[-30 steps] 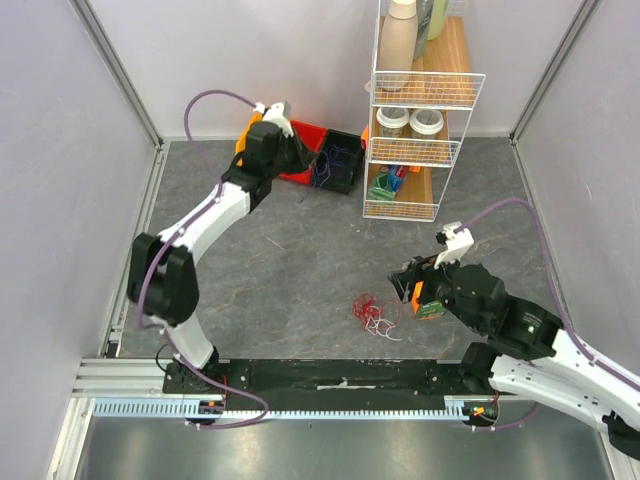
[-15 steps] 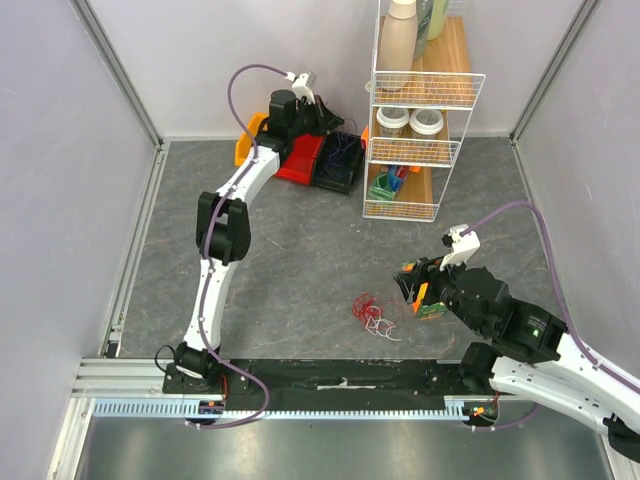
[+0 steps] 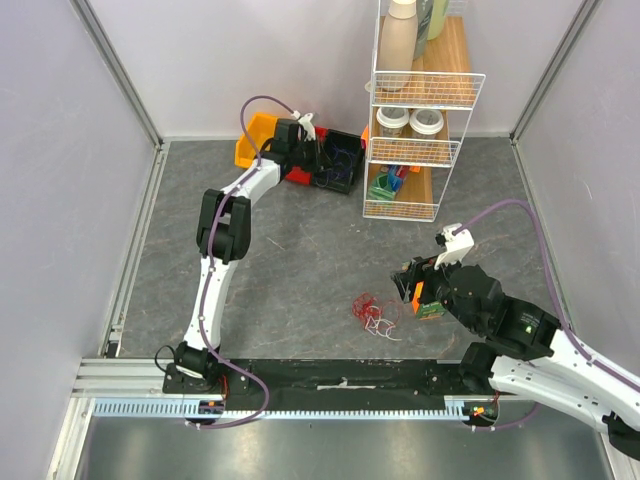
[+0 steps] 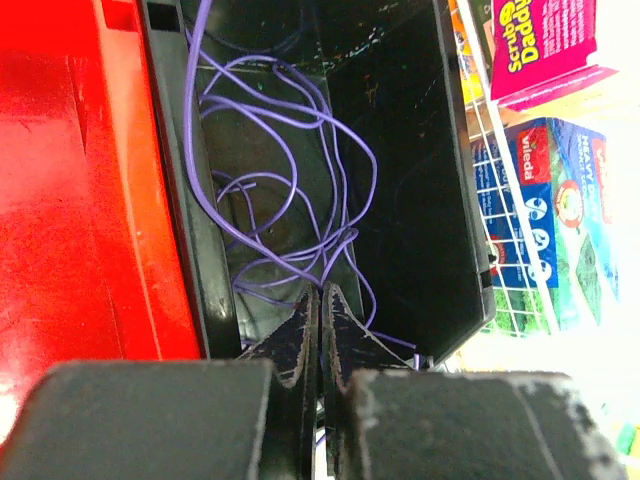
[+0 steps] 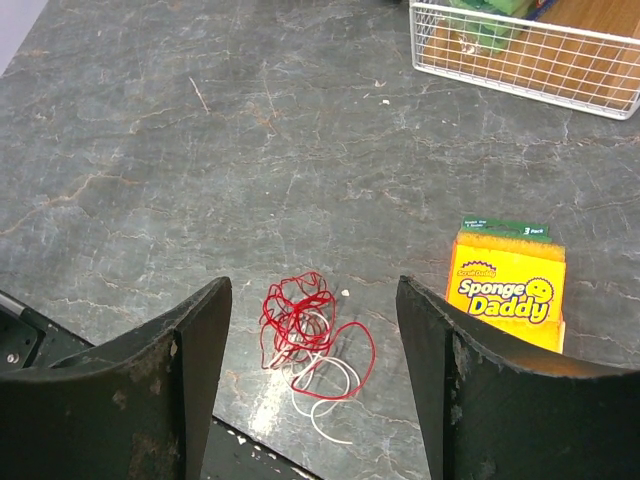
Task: Untangle the cables
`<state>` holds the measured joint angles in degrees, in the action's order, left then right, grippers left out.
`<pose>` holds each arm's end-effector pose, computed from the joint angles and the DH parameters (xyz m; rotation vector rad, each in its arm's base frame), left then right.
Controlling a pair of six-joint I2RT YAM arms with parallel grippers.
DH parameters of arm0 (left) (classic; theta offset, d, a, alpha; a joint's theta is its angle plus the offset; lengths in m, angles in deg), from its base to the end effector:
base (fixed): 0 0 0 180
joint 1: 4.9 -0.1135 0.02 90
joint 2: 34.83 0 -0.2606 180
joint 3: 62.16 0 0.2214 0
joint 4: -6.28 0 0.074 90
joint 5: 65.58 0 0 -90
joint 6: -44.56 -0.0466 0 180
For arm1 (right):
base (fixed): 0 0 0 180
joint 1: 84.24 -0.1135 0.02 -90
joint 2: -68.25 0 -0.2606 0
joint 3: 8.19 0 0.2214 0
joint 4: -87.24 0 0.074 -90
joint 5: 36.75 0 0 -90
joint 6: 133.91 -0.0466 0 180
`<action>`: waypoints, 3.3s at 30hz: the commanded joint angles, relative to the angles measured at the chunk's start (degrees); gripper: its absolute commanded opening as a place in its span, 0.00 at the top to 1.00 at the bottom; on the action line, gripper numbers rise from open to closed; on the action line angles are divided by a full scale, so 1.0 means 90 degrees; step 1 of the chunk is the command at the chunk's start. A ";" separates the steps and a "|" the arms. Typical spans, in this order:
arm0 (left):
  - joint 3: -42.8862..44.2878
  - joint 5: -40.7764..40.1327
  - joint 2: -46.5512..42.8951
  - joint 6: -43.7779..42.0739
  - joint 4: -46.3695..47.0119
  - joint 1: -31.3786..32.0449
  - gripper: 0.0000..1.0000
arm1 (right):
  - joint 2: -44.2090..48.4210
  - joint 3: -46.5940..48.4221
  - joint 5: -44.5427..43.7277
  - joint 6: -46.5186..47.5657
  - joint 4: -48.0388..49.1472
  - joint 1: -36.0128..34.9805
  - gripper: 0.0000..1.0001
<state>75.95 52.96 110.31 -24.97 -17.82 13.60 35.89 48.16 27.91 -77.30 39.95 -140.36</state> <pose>0.5164 -0.1963 0.1759 0.2726 2.1630 -0.9236 0.0772 0.0792 0.2971 -0.1021 1.9813 0.5961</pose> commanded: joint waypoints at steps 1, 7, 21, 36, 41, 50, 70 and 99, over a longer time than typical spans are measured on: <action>0.0074 -0.0162 -0.0502 -0.0312 -0.0494 0.0044 0.98 | 0.0041 -0.0060 0.0062 -0.0060 0.0324 0.0005 0.25; 0.0540 -0.0338 -0.0210 -0.0263 -0.0436 0.0083 0.98 | 0.0070 -0.0119 0.0169 -0.0177 0.0334 0.0014 0.26; 0.1343 -0.1257 0.0631 -0.0038 0.0130 0.0415 0.98 | 0.0256 -0.0158 0.0101 -0.0275 0.0256 0.0005 0.26; 0.0406 -0.1550 -0.0461 -0.0097 -0.0113 0.0483 0.67 | 0.0236 -0.0324 0.0199 -0.0372 0.0256 0.0005 0.25; 0.0444 -0.1267 -0.1135 0.0040 -0.0484 0.0493 0.38 | -0.0134 -0.0353 0.0393 -0.0411 0.0324 0.0005 0.25; -0.0959 -0.1500 -0.2678 0.0177 -0.0680 0.0483 0.35 | -0.1247 -0.0324 0.0882 -0.0646 0.0422 0.0005 0.25; -0.8958 -0.0972 -0.7493 0.1612 0.1927 0.3304 0.34 | -0.2547 -0.1154 0.0669 -0.1504 0.0873 0.0024 0.50; -0.8325 -0.1227 -0.5531 0.1827 0.1898 0.3872 0.41 | -0.2614 -0.1613 0.0023 -0.1749 0.0821 0.0024 0.55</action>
<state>-0.73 40.45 59.65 -10.42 -2.87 48.11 15.17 34.56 30.53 -92.79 42.66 -140.32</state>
